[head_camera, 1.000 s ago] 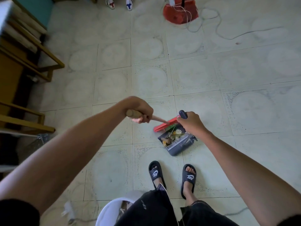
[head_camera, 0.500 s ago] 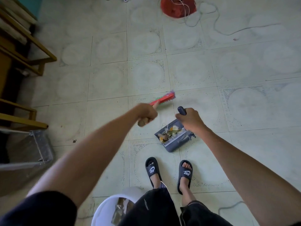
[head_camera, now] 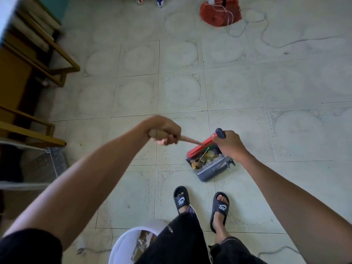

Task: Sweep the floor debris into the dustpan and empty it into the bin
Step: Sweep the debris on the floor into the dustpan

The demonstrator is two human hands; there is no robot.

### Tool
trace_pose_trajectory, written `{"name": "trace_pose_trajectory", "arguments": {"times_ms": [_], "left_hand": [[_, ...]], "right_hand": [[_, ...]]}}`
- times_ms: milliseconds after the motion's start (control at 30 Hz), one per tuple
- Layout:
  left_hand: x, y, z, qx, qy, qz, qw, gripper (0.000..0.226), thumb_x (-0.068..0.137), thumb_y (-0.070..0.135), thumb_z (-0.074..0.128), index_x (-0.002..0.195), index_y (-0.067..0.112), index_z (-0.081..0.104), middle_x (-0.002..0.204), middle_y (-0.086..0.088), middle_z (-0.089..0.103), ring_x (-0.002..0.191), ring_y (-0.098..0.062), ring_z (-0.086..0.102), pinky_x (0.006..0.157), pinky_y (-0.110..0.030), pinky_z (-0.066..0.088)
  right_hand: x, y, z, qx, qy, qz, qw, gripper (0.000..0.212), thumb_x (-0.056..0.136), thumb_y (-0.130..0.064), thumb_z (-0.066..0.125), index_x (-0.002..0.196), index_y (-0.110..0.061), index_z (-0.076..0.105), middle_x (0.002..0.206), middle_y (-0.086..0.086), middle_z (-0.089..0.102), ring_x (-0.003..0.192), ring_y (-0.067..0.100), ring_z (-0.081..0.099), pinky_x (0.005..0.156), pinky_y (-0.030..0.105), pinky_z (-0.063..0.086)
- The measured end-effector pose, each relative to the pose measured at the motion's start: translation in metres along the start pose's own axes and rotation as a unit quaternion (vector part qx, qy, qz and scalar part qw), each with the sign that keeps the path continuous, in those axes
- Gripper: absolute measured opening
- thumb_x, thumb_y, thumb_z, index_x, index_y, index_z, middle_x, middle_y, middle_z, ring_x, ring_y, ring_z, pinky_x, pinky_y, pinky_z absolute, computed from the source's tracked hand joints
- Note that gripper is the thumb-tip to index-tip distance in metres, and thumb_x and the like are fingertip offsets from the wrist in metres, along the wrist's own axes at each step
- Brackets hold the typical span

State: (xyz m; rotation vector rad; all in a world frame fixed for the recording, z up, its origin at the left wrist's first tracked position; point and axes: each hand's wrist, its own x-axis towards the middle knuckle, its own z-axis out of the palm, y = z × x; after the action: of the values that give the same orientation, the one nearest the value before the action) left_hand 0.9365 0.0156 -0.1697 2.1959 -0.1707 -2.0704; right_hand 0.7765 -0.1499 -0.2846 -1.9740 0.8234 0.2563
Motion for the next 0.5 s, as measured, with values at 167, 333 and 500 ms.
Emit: {"name": "trace_pose_trajectory", "arguments": {"times_ms": [167, 333, 500], "left_hand": [[-0.021, 0.019, -0.029, 0.047, 0.066, -0.013, 0.997, 0.023, 0.097, 0.006, 0.041, 0.075, 0.007, 0.047, 0.033, 0.004, 0.039, 0.023, -0.005, 0.036, 0.025, -0.011, 0.033], [0.002, 0.022, -0.021, 0.040, 0.131, 0.037, 0.990, 0.017, 0.092, 0.000, 0.042, 0.077, 0.004, 0.046, 0.035, 0.001, 0.042, 0.023, -0.007, 0.038, 0.028, -0.010, 0.033], [0.056, 0.003, 0.035, 0.101, 0.186, 0.058, 0.976, 0.010, 0.091, 0.004, 0.042, 0.090, -0.005, 0.047, 0.056, -0.006, 0.052, 0.038, -0.014, 0.046, 0.031, -0.019, 0.041]], "right_hand": [[-0.003, 0.005, 0.002, 0.012, 0.007, -0.005, 1.000, 0.026, 0.087, -0.021, 0.061, 0.064, -0.017, 0.050, 0.053, -0.001, 0.048, 0.030, 0.000, 0.042, 0.028, 0.011, 0.029], [-0.003, 0.006, -0.001, 0.024, 0.019, -0.008, 1.000, 0.032, 0.082, -0.020, 0.061, 0.055, -0.019, 0.044, 0.046, -0.004, 0.041, 0.027, 0.002, 0.036, 0.028, 0.012, 0.028], [-0.003, 0.009, -0.002, 0.024, 0.024, -0.010, 0.999, 0.038, 0.081, -0.019, 0.062, 0.051, -0.018, 0.038, 0.046, -0.004, 0.035, 0.037, 0.008, 0.031, 0.031, 0.013, 0.022]]}}
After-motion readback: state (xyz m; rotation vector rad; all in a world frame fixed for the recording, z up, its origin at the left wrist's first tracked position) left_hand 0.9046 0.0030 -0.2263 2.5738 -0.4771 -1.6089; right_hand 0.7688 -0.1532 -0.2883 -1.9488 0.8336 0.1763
